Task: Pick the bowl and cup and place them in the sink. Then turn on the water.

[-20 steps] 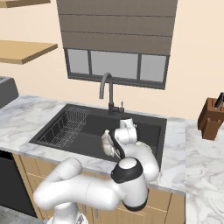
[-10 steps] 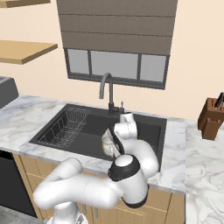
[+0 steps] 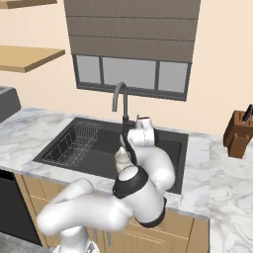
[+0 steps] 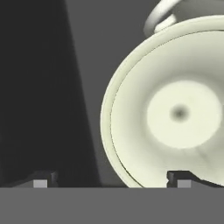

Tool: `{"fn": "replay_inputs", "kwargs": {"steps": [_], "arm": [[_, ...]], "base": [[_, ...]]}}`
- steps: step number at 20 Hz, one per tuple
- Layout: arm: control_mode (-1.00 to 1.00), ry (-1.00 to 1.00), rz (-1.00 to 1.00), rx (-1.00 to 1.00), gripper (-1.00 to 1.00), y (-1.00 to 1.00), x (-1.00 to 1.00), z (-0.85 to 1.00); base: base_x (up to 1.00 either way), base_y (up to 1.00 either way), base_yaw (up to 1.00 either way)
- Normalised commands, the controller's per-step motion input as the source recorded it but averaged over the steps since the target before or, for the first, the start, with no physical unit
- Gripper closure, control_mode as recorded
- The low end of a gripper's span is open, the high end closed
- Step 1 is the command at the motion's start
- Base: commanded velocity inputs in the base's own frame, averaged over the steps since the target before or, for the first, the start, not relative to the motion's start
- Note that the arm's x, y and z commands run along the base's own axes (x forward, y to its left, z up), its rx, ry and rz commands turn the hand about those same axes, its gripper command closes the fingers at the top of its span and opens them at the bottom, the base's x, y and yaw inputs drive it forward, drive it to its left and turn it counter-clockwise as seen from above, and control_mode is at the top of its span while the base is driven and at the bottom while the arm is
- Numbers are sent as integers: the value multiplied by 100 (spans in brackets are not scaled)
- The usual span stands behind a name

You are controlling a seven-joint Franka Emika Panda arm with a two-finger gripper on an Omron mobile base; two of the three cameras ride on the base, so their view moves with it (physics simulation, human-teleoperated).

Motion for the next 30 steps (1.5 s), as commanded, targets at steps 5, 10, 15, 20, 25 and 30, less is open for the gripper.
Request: {"fn": "replay_inputs", "kwargs": {"steps": [5,10,15,20,25,30], "arm": [[-100,-1,-10,0,-100,0,-4,34],[-100,-1,-17,0,-100,0,-25,42],[-100,-9,-23,1,-100,0,-53,43],[-100,-16,-26,0,-100,4,-66,51],[-100,-27,-27,0,-100,24,-77,53],[-100,-25,-29,0,-100,27,-85,60]], "base": [[0,0,0],[0,0,0],[0,0,0],[0,0,0],[0,0,0],[0,0,0]]}}
